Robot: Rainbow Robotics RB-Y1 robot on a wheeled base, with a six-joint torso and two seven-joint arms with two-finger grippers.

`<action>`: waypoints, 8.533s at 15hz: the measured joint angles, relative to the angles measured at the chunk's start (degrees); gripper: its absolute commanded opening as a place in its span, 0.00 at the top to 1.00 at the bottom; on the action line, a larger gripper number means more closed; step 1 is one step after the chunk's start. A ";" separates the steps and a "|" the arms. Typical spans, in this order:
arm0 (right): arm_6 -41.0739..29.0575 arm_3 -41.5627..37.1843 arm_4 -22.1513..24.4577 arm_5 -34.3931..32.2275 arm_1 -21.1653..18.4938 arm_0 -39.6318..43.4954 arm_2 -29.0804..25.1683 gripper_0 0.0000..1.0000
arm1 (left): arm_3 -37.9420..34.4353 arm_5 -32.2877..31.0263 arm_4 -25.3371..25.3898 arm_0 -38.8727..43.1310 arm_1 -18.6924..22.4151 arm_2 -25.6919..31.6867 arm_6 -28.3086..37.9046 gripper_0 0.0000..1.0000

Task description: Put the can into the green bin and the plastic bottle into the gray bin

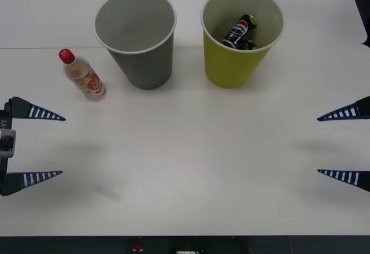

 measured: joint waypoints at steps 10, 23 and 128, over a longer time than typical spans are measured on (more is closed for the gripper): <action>0.00 0.00 0.00 0.00 0.00 0.00 0.00 0.00 | -1.75 5.62 2.23 5.39 -0.65 2.50 -0.16 0.00; 0.00 0.00 0.00 0.00 0.00 0.00 0.00 0.00 | -1.19 39.97 23.77 19.02 -1.96 -5.49 4.20 0.00; 0.00 0.00 0.00 0.00 0.00 0.00 0.00 0.00 | 35.07 -20.57 -43.36 -78.54 -23.74 -20.62 75.94 1.00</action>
